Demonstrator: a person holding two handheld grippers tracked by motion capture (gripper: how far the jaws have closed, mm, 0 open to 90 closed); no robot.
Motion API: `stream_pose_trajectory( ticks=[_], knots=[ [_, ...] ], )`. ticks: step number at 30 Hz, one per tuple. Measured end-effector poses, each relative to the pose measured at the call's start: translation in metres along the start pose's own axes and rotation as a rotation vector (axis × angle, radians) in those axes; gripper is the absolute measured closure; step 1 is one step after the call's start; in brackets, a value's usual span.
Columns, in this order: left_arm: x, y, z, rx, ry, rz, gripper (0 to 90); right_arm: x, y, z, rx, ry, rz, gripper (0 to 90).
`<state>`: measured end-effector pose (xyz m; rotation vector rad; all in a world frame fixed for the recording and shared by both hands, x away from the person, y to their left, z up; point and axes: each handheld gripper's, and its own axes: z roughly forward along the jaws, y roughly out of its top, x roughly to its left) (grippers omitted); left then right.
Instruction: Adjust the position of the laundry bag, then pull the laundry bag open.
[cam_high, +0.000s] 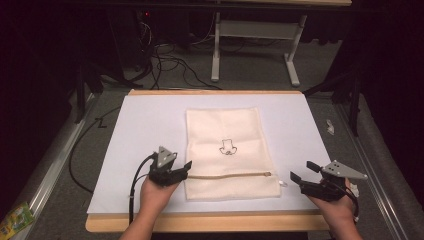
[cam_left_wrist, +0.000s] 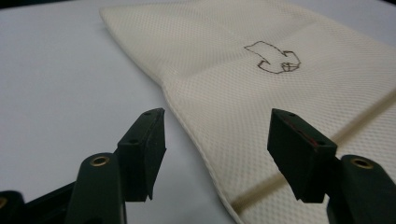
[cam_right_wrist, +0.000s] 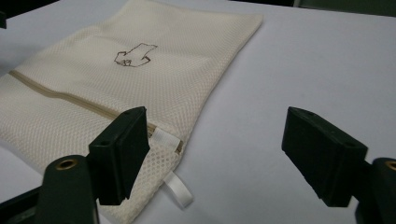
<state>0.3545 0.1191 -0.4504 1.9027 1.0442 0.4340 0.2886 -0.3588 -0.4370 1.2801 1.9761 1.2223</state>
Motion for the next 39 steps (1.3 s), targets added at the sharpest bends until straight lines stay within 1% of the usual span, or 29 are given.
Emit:
stream_pose_trajectory(
  ticks=[1, 2, 3, 4, 5, 6, 8, 9, 10, 12, 13, 14, 15, 16, 17, 20, 22, 23, 24, 25, 27, 29, 30, 31, 33, 35, 36, 38, 39],
  knots=[
    [0.001, 0.001, -0.001, 0.017, -0.019, -0.006, 36.4, 0.001, 0.0, 0.001, 0.005, 0.002, 0.001, 26.0],
    [0.0, 0.002, -0.003, -0.003, -0.016, 0.003, 34.5, 0.002, 0.0, 0.003, 0.01, 0.004, 0.003, 27.5],
    [0.0, 0.002, -0.003, -0.003, -0.016, 0.003, 34.5, 0.002, 0.0, 0.003, 0.01, 0.004, 0.003, 27.5],
    [0.0, 0.003, -0.003, -0.035, -0.02, -0.007, 34.5, 0.004, 0.0, 0.007, 0.028, 0.009, 0.014, 31.9],
    [0.001, 0.004, 0.0, -0.035, -0.027, -0.02, 33.4, 0.004, 0.001, 0.011, 0.038, 0.018, 0.021, 33.6],
    [0.001, 0.004, 0.002, -0.036, -0.026, -0.022, 31.5, 0.005, 0.001, 0.014, 0.044, 0.022, 0.018, 34.8],
    [0.001, 0.003, 0.004, -0.047, -0.005, 0.002, 29.2, 0.01, 0.003, 0.022, 0.062, 0.028, 0.016, 37.4],
    [0.001, 0.003, 0.004, -0.047, -0.005, 0.002, 28.7, 0.012, 0.004, 0.027, 0.07, 0.03, 0.01, 38.0],
    [0.002, 0.003, 0.004, -0.049, 0.011, 0.024, 28.0, 0.015, 0.005, 0.031, 0.084, 0.03, 0.005, 40.2],
    [0.003, 0.003, 0.003, -0.05, 0.016, 0.027, 26.0, 0.021, 0.007, 0.039, 0.111, 0.038, 0.014, 42.4],
    [0.003, 0.003, 0.002, -0.055, 0.019, 0.031, 26.0, 0.021, 0.007, 0.039, 0.111, 0.038, 0.014, 42.4],
    [0.004, 0.002, 0.001, -0.052, 0.022, 0.046, 25.9, 0.025, 0.007, 0.046, 0.146, 0.027, 0.009, 46.5],
    [0.004, 0.002, 0.001, -0.052, 0.022, 0.046, 26.0, 0.025, 0.007, 0.046, 0.146, 0.027, 0.009, 46.5],
    [0.004, 0.002, 0.002, -0.049, 0.018, 0.044, 26.1, 0.027, 0.005, 0.052, 0.181, 0.006, 0.004, 49.8],
    [0.004, 0.002, 0.002, -0.05, 0.017, 0.044, 26.1, 0.026, 0.004, 0.054, 0.189, 0.004, 0.001, 51.9],
    [0.004, 0.002, 0.003, -0.059, 0.009, 0.046, 26.4, 0.018, 0.003, 0.062, 0.214, 0.003, 0.048, 56.1],
    [0.003, 0.002, 0.003, -0.058, 0.011, 0.053, 26.7, 0.014, 0.001, 0.069, 0.229, 0.018, 0.082, 59.0],
    [0.003, 0.002, 0.003, -0.058, 0.013, 0.058, 26.7, 0.014, 0.001, 0.069, 0.229, 0.018, 0.082, 59.0],
    [0.003, 0.003, 0.002, -0.064, 0.009, 0.061, 26.7, 0.017, 0.001, 0.073, 0.244, 0.022, 0.086, 59.6],
    [0.004, 0.003, 0.001, -0.065, 0.006, 0.061, 26.7, 0.019, 0.002, 0.075, 0.25, 0.022, 0.082, 59.8],
    [0.004, 0.004, 0.001, -0.068, 0.002, 0.065, 26.7, 0.023, 0.004, 0.079, 0.266, 0.015, 0.091, 60.6],
    [0.004, 0.005, 0.001, -0.069, -0.001, 0.064, 26.7, 0.025, 0.004, 0.08, 0.272, 0.014, 0.085, 60.7],
    [0.003, 0.007, 0.001, -0.074, -0.001, 0.065, 26.7, 0.032, 0.003, 0.079, 0.283, 0.008, 0.059, 60.4],
    [0.003, 0.007, 0.001, -0.074, -0.001, 0.065, 26.7, 0.034, 0.002, 0.077, 0.283, 0.0, 0.035, 59.3],
    [-0.001, 0.01, 0.002, -0.08, -0.016, 0.065, 27.0, 0.037, 0.0, 0.073, 0.29, -0.003, 0.02, 59.1],
    [-0.002, 0.011, 0.003, -0.08, -0.01, 0.07, 27.0, 0.036, -0.003, 0.071, 0.3, 0.006, 0.022, 59.2],
    [-0.002, 0.012, 0.006, -0.082, -0.017, 0.067, 27.0, 0.034, -0.003, 0.07, 0.304, 0.017, 0.027, 59.4],
    [-0.003, 0.013, 0.006, -0.082, -0.019, 0.067, 27.0, 0.031, -0.003, 0.069, 0.297, 0.034, 0.055, 60.7],
    [-0.003, 0.013, 0.006, -0.082, -0.019, 0.067, 27.1, 0.029, -0.003, 0.068, 0.294, 0.035, 0.061, 62.0]
  ],
)
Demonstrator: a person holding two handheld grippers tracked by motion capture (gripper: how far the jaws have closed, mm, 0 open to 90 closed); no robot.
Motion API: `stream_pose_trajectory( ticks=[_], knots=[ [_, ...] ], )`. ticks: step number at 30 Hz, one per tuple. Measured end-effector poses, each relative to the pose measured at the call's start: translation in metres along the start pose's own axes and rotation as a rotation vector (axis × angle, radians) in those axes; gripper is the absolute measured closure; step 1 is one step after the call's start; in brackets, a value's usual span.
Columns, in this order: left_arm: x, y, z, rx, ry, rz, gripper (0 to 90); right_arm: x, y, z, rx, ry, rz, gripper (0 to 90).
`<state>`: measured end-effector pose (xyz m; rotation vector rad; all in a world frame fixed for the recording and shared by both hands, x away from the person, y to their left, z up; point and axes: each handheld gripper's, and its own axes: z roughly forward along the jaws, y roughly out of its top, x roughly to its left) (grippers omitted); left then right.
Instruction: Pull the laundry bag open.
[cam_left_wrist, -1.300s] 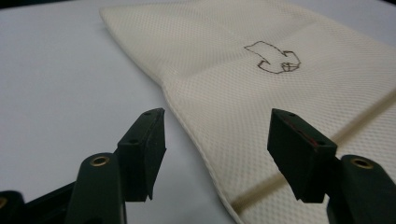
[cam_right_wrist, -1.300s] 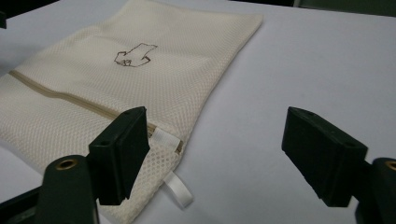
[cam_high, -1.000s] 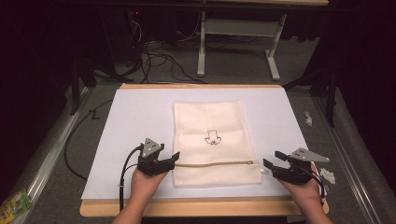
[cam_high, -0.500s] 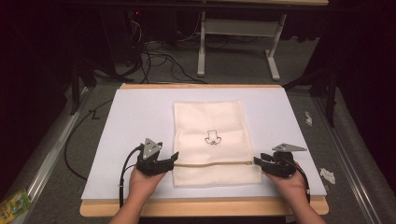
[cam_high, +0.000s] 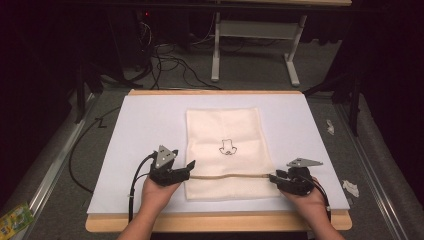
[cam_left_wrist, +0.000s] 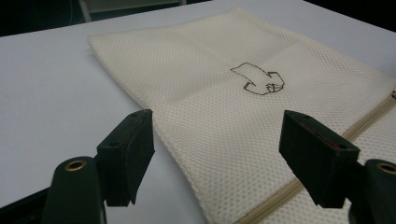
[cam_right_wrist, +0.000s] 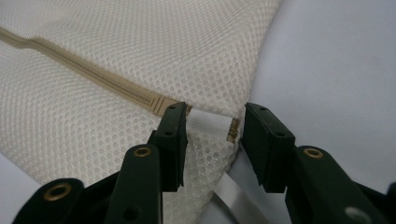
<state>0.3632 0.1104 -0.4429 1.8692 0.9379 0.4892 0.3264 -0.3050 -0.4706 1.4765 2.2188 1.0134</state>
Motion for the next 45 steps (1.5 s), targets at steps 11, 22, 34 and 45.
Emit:
stream_pose_trajectory(
  ticks=[11, 22, 34, 45],
  knots=[
    [-0.002, 0.001, -0.016, -0.026, 0.006, -0.005, 27.2, 0.001, 0.001, 0.003, 0.014, -0.018, -0.039, 69.2],
    [-0.016, 0.003, -0.006, -0.011, -0.055, -0.049, 34.5, -0.003, 0.001, -0.001, -0.001, 0.055, -0.081, 84.8],
    [-0.104, 0.013, 0.044, 0.075, -0.334, 0.011, 52.9, 0.007, 0.003, -0.019, -0.085, 0.044, -0.152, 85.4],
    [-0.154, 0.017, 0.101, 0.123, -0.403, -0.022, 70.0, 0.009, 0.004, -0.023, -0.109, 0.058, -0.173, 85.5]
  ],
)
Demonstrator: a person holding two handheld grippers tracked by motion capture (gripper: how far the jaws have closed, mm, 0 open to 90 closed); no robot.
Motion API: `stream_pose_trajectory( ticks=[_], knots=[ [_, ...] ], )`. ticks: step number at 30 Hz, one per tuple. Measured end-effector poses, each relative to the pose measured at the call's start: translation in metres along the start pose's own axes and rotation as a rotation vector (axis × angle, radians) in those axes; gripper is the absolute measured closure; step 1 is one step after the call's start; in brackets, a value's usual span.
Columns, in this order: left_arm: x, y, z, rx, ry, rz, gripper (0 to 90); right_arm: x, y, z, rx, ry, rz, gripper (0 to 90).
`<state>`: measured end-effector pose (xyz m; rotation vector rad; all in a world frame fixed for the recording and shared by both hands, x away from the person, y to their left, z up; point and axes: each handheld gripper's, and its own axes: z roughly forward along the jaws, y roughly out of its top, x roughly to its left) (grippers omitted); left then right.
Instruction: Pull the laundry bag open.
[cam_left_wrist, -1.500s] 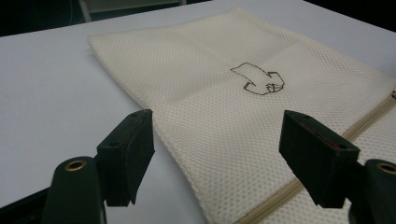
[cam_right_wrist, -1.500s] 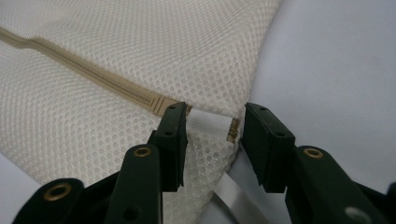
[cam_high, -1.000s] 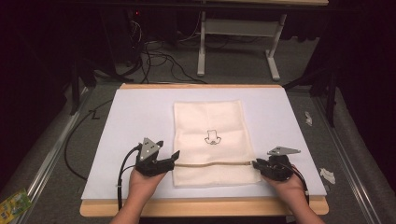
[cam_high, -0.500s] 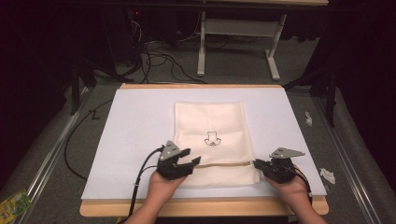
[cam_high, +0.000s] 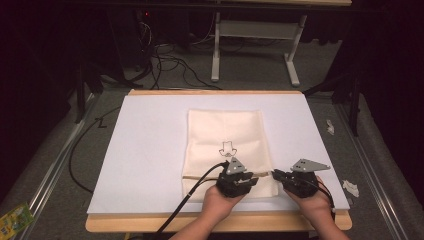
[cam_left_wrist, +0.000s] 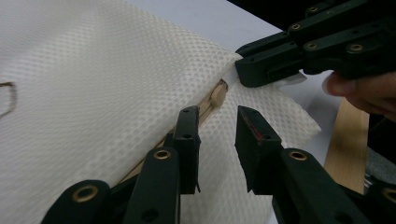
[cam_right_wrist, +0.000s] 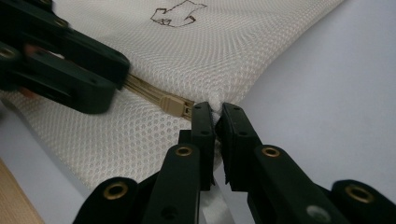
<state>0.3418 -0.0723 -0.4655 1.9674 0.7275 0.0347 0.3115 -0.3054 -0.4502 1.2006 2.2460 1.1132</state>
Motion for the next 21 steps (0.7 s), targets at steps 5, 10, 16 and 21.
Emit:
stream_pose_trajectory(
  ticks=[5, 10, 16, 21],
  knots=[
    [-0.001, -0.001, 0.02, -0.011, 0.008, -0.048, 69.5, 0.004, 0.003, -0.005, -0.029, -0.001, -0.004, 85.6],
    [-0.001, 0.0, 0.025, -0.035, 0.018, -0.065, 76.9, 0.004, 0.004, -0.006, -0.044, 0.003, -0.007, 85.6],
    [-0.005, 0.0, 0.025, -0.061, 0.012, -0.058, 81.7, 0.004, 0.004, -0.007, -0.051, -0.001, -0.007, 85.5],
    [-0.008, 0.001, 0.024, -0.07, 0.01, -0.024, 86.2, 0.005, 0.004, -0.006, -0.051, 0.005, -0.012, 85.5]
  ],
)
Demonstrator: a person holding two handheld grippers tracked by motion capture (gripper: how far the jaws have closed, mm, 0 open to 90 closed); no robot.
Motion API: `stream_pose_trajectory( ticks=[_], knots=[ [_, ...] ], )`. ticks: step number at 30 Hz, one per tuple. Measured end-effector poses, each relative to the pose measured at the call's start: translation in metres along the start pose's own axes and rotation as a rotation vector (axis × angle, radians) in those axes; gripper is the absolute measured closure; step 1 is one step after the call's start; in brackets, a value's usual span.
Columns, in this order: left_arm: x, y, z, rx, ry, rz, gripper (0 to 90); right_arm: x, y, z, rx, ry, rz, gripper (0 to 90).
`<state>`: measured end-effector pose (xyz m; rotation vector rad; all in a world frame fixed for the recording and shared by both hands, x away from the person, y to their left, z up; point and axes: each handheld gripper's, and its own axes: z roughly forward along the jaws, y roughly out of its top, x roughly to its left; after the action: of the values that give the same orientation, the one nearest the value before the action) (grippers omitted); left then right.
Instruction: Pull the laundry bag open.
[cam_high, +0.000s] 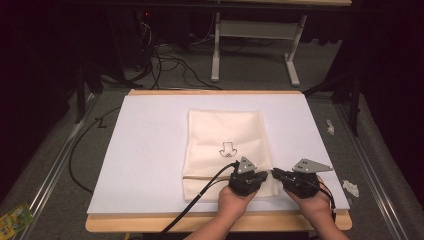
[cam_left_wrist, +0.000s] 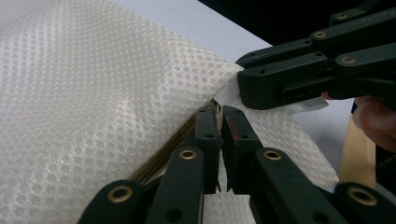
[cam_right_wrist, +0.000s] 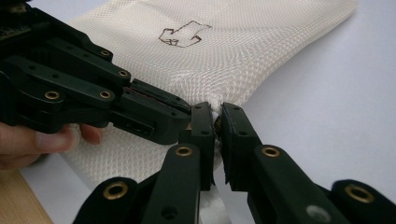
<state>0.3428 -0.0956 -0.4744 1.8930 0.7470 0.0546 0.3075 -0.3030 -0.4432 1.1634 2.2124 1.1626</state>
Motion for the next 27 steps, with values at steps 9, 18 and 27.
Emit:
stream_pose_trajectory(
  ticks=[9, 18, 27],
  knots=[
    [0.008, 0.002, -0.012, 0.037, 0.031, 0.033, 87.3, -0.001, 0.001, -0.003, -0.015, -0.022, 0.0, 85.9],
    [0.032, -0.005, -0.041, 0.083, 0.078, 0.025, 87.3, -0.011, -0.002, -0.012, -0.036, -0.05, 0.038, 85.8],
    [0.079, -0.023, -0.123, 0.172, 0.192, 0.038, 87.3, -0.011, -0.003, -0.009, -0.014, -0.051, 0.036, 85.9]
  ],
)
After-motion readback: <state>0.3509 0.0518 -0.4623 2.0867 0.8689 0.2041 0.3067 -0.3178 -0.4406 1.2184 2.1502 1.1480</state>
